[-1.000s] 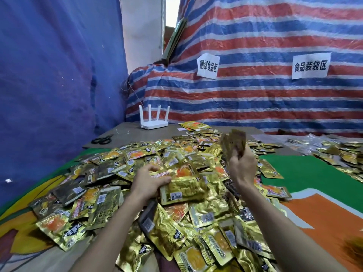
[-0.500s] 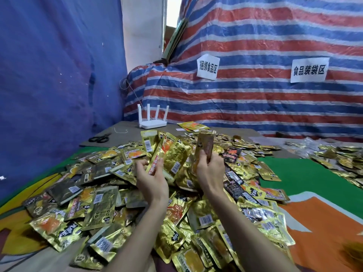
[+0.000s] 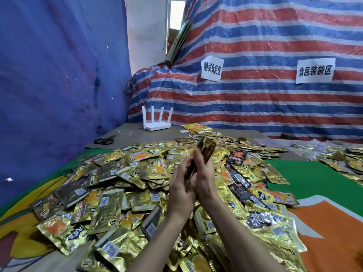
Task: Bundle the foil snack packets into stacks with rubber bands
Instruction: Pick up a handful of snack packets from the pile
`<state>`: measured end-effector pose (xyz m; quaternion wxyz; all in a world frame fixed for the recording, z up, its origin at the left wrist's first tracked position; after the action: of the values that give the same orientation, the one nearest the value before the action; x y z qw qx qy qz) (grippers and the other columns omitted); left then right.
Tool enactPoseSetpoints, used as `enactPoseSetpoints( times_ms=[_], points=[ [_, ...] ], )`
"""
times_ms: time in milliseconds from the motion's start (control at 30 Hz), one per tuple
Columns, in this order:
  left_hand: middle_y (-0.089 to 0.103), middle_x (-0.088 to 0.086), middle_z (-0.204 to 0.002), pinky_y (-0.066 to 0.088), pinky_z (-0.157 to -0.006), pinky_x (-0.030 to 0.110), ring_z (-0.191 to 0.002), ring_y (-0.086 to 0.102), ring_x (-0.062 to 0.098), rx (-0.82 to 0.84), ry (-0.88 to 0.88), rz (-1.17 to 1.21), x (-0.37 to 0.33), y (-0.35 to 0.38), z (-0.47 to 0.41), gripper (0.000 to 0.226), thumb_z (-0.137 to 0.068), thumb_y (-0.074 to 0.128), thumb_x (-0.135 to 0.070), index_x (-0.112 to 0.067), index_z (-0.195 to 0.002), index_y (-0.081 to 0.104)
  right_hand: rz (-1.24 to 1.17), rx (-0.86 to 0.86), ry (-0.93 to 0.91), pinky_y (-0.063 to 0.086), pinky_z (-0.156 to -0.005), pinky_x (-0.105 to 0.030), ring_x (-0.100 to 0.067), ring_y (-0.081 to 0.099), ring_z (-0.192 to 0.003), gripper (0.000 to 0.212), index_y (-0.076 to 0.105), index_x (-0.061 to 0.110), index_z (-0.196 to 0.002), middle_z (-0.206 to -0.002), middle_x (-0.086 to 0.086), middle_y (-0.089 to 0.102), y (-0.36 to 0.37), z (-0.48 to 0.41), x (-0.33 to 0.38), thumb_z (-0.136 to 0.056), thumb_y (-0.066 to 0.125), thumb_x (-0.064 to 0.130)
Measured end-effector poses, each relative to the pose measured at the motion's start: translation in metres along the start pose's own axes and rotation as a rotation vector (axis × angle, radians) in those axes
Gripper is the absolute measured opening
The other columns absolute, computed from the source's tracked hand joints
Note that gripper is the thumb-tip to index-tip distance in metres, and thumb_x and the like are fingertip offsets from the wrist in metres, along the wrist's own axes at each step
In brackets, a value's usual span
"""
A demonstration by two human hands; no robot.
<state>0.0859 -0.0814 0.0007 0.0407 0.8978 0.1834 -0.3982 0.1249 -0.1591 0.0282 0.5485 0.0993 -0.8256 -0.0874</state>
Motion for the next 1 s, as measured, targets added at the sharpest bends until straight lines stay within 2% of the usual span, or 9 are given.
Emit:
enactPoseSetpoints(
  times_ms=[100, 233, 333, 433, 533, 600, 700, 833, 1000],
  points=[
    [0.051, 0.000, -0.137, 0.048, -0.102, 0.022, -0.126, 0.053, 0.006, 0.114, -0.020, 0.099, 0.000, -0.002, 0.000, 0.071, -0.095, 0.055, -0.002, -0.062, -0.129, 0.039, 0.095, 0.020, -0.039, 0.058, -0.077, -0.027, -0.017, 0.070, -0.089, 0.082, 0.054, 0.004, -0.117, -0.100, -0.005, 0.067, 0.000, 0.000, -0.002, -0.056, 0.088, 0.046],
    [0.044, -0.005, -0.138, 0.040, -0.112, 0.036, -0.134, 0.044, 0.012, 0.307, -0.149, 0.028, 0.006, -0.002, -0.001, 0.068, -0.091, 0.048, -0.023, -0.080, -0.116, 0.021, 0.074, -0.013, -0.023, 0.059, -0.088, -0.052, -0.039, 0.068, -0.102, 0.064, 0.056, 0.005, -0.118, -0.108, -0.020, 0.065, -0.001, -0.001, -0.009, -0.068, 0.087, 0.029],
    [0.048, 0.009, -0.134, 0.056, -0.095, 0.041, -0.120, 0.056, 0.024, 0.397, -0.292, 0.031, 0.019, -0.012, -0.009, 0.058, -0.084, 0.053, -0.011, -0.054, -0.115, 0.029, 0.193, 0.030, -0.103, 0.059, -0.082, -0.045, -0.024, 0.070, -0.095, 0.038, 0.059, 0.010, -0.113, -0.103, -0.011, 0.068, -0.001, -0.001, -0.013, -0.083, 0.079, 0.019],
    [0.057, 0.014, -0.117, 0.059, -0.067, 0.028, -0.090, 0.065, 0.017, 0.461, -0.286, -0.052, 0.020, -0.025, -0.023, 0.069, -0.076, 0.072, -0.002, -0.037, -0.116, 0.029, 0.253, 0.095, -0.143, 0.057, -0.080, -0.035, -0.012, 0.070, -0.088, 0.025, 0.062, 0.017, -0.106, -0.091, 0.008, 0.070, 0.004, 0.002, -0.010, -0.085, 0.074, 0.013],
    [0.058, 0.010, -0.116, 0.058, -0.076, 0.030, -0.095, 0.062, 0.017, 0.490, -0.268, -0.116, 0.016, -0.032, -0.035, 0.087, -0.061, 0.082, -0.008, -0.012, -0.133, 0.032, 0.317, 0.149, -0.235, 0.055, -0.082, -0.024, -0.003, 0.068, -0.090, 0.026, 0.064, 0.014, -0.109, -0.093, 0.022, 0.070, 0.013, 0.007, 0.003, -0.083, 0.070, 0.014],
    [0.063, 0.004, -0.106, 0.053, -0.071, 0.018, -0.088, 0.062, 0.008, 0.439, -0.301, -0.064, 0.012, -0.036, -0.039, 0.076, -0.061, 0.085, -0.014, -0.010, -0.127, 0.047, 0.294, 0.149, -0.261, 0.055, -0.082, -0.025, -0.007, 0.069, -0.091, 0.024, 0.066, 0.019, -0.106, -0.096, 0.016, 0.072, 0.015, 0.008, 0.011, -0.082, 0.069, 0.017],
    [0.066, -0.013, -0.091, 0.048, -0.064, 0.008, -0.077, 0.062, -0.006, 0.360, -0.295, -0.120, 0.019, -0.039, -0.040, 0.046, -0.058, 0.079, -0.035, -0.032, -0.099, 0.058, 0.235, 0.153, -0.220, 0.057, -0.087, -0.038, -0.026, 0.071, -0.097, 0.037, 0.068, 0.007, -0.110, -0.104, -0.012, 0.073, 0.011, 0.006, 0.011, -0.076, 0.074, 0.020],
    [0.066, 0.001, -0.102, 0.056, -0.084, 0.039, -0.097, 0.065, 0.020, 0.401, -0.337, -0.053, 0.042, -0.033, -0.010, 0.073, -0.053, 0.077, -0.042, -0.020, -0.118, 0.052, 0.278, 0.184, -0.033, 0.056, -0.075, -0.026, -0.016, 0.071, -0.088, 0.043, 0.069, 0.008, -0.108, -0.098, -0.012, 0.074, 0.006, 0.023, -0.020, -0.067, 0.083, 0.014],
    [0.071, 0.003, -0.114, 0.057, -0.090, 0.051, -0.106, 0.069, 0.024, 0.369, -0.307, -0.032, 0.047, -0.035, -0.012, 0.087, -0.054, 0.089, -0.026, -0.018, -0.130, 0.046, 0.281, 0.131, -0.079, 0.057, -0.073, -0.029, -0.011, 0.071, -0.080, 0.038, 0.065, 0.010, -0.101, -0.087, -0.002, 0.073, 0.002, 0.015, -0.019, -0.071, 0.088, 0.009]
  ],
)
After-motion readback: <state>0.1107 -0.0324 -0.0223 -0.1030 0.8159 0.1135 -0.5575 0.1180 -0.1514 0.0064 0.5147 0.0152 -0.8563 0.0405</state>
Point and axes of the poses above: each hand's wrist, its own z-axis away from the middle knuckle, its own y-axis out of the palm, x = y × z, the point moved 4 cm from there along -z, towards the middle knuckle
